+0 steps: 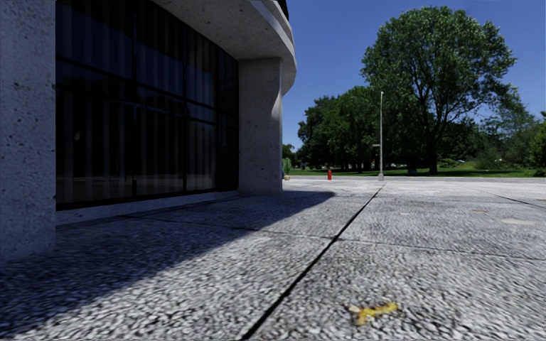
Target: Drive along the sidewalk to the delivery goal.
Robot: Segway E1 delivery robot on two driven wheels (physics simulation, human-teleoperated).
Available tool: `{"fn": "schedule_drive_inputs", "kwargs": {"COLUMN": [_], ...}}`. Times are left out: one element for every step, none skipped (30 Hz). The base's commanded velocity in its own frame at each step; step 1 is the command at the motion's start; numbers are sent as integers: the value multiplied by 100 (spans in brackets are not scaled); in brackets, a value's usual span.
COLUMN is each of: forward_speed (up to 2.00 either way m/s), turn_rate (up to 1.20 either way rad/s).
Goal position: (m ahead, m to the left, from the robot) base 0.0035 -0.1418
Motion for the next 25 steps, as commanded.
{"fn": "schedule_drive_inputs", "kwargs": {"forward_speed": [0,0,0,0,0,0,0,0,0,0,0,0,0,0,0,0,0,0,0,0,0,0,0,0,0], "turn_rate": [0,0,0,0,0,0,0,0,0,0,0,0,0,0,0,0,0,0,0,0,0,0,0,0,0]}}
